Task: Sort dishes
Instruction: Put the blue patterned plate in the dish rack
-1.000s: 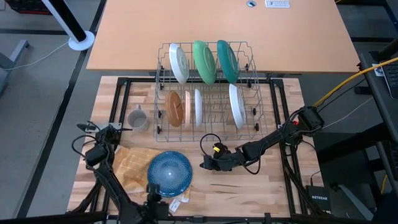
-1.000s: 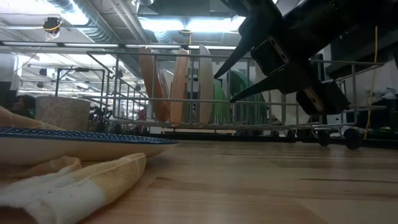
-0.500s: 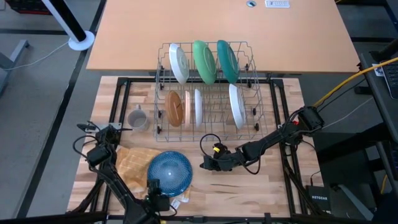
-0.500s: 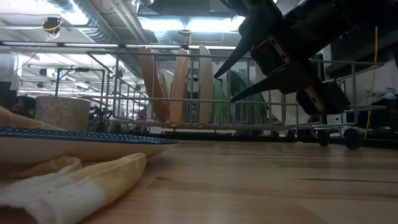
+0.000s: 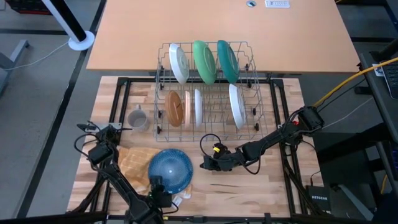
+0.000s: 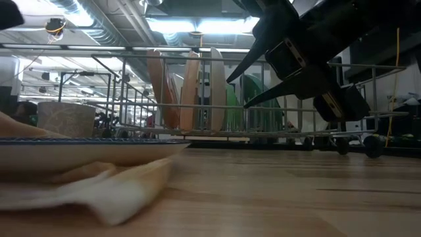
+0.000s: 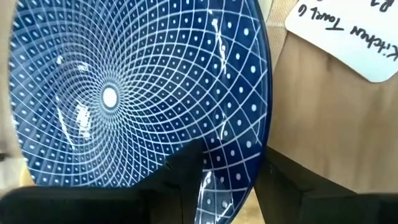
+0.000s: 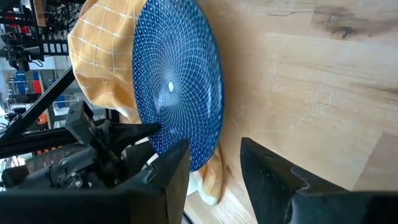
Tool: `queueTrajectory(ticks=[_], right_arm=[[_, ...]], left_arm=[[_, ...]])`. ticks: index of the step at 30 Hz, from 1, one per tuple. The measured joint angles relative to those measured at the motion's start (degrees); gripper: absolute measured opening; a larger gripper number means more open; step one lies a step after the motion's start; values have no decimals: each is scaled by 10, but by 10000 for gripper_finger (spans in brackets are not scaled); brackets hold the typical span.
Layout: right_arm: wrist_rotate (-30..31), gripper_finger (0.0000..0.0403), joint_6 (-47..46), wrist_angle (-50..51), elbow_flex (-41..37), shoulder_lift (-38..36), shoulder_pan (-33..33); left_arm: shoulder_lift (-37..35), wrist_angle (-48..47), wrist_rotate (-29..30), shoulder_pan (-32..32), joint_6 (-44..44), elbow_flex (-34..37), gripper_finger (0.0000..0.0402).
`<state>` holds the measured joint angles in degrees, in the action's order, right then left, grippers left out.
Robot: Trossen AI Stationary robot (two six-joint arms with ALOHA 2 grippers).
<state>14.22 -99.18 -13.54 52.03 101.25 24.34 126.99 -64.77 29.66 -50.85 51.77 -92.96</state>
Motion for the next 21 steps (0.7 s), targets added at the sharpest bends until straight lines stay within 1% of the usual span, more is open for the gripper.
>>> queueTrajectory(ticks=[2, 4, 7, 10, 15, 21], right_arm=[[0, 147, 0, 0, 0, 0, 0], [-1, 147, 0, 0, 0, 0, 0], [-16, 147, 0, -1, 0, 0, 0], [-25, 147, 2, -1, 0, 0, 0], [-38, 147, 6, -1, 0, 0, 1], [-40, 147, 7, -2, 0, 0, 1]], left_arm=[[1, 0, 13, 3, 1, 1, 120], [1, 0, 19, 6, 2, 1, 107], [2, 0, 22, 7, 2, 1, 71], [2, -13, 38, 6, -10, -2, 33], [3, -21, 53, 7, -26, -23, 26], [2, -74, 88, 7, -23, -79, 7]])
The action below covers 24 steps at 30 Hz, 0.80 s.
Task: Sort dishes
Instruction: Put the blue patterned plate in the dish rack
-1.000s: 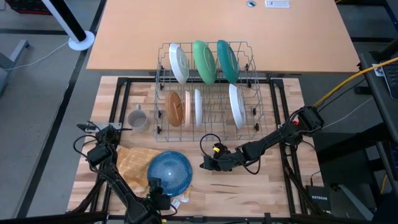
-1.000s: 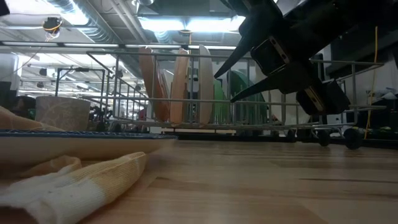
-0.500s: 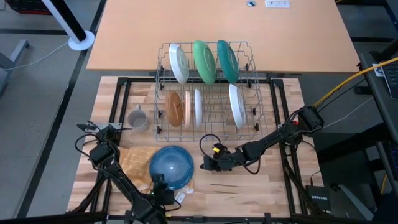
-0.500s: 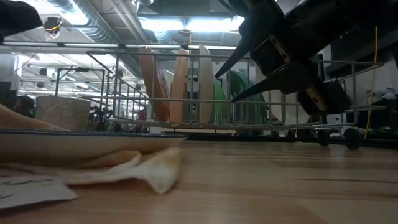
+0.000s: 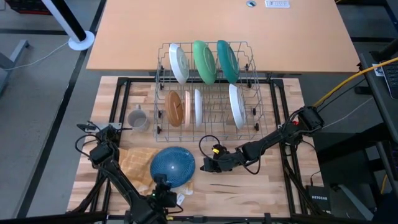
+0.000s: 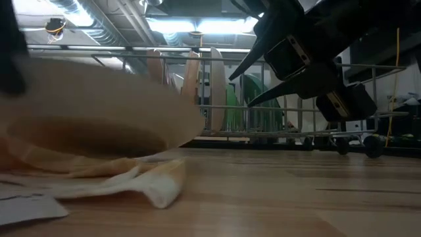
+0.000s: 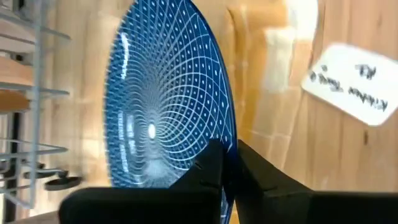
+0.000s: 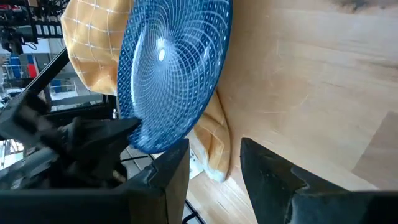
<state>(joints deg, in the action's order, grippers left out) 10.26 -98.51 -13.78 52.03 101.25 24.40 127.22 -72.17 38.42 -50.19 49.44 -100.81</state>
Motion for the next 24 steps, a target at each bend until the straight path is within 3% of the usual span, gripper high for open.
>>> queueTrajectory(ticks=[6, 13, 17, 24], right_arm=[[7, 147, 99, -71, 0, 0, 0], [-6, 147, 335, -241, 0, 0, 0], [-35, 147, 382, -292, 0, -1, -1], [-105, 147, 403, -297, 0, -1, -1]], left_arm=[[-1, -49, 13, -1, 21, -75, 1], [-1, -54, 16, -1, 52, -124, 0], [-1, -67, 16, -1, 68, -148, 0], [-2, -85, 10, -1, 96, -194, 0]])
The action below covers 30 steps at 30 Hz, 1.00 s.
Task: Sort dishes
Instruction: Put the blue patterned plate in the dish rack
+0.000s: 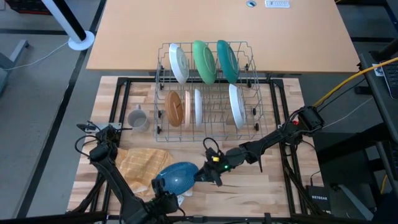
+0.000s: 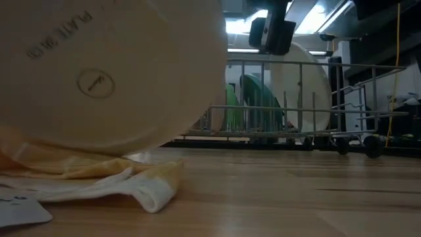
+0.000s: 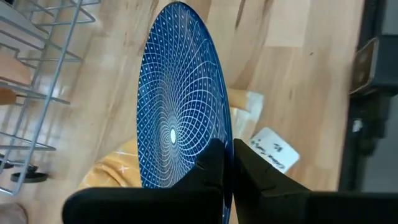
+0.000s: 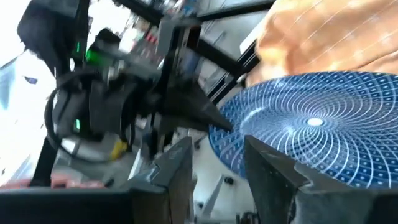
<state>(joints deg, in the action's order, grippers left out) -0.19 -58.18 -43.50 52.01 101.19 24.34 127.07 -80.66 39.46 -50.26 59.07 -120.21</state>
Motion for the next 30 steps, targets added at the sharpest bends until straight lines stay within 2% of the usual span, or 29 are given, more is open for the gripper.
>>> queueTrajectory(ticks=[6, 15, 18, 24, 30], right_arm=[[-68, 147, 100, 0, 0, 0, 1], [-69, 147, 321, 17, 19, -12, 1], [-69, 147, 398, 88, 52, -13, 1], [-69, 147, 497, 313, 127, -13, 0], [-69, 147, 539, 393, 158, -13, 0]], left_arm=[[-1, -3, -19, 0, 23, -36, 1], [-1, -3, -49, 1, 67, -74, 1], [-1, -3, -50, 3, 80, -87, 1], [-2, -3, -50, 15, 85, -101, 1], [-2, -2, -50, 28, 80, -101, 1]])
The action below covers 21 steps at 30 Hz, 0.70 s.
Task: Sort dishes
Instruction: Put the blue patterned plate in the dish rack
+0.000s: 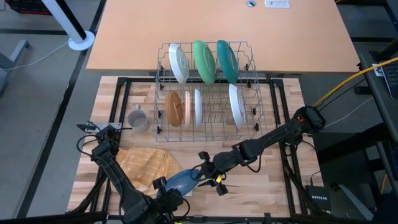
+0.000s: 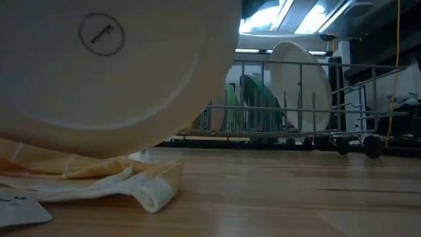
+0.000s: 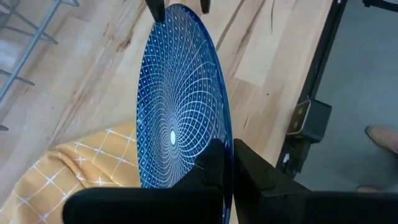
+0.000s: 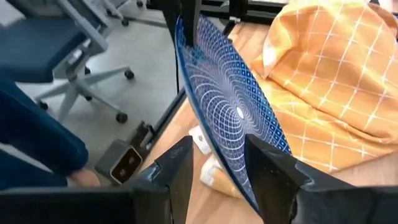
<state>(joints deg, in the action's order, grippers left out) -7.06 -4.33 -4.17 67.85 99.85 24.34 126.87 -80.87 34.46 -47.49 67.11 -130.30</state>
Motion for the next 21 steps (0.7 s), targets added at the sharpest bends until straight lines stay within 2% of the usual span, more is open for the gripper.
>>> queueTrajectory(ticks=[13, 17, 21], right_arm=[[-11, 142, 17, 27, 0, 0, 1], [-38, 112, 16, 26, 0, 0, 0], [-68, 63, -7, 26, 0, 0, 0]], left_arm=[[0, 40, -2, 25, -62, 0, 1], [0, 46, -1, 31, -79, 0, 1], [0, 58, -1, 37, -109, 0, 1]])
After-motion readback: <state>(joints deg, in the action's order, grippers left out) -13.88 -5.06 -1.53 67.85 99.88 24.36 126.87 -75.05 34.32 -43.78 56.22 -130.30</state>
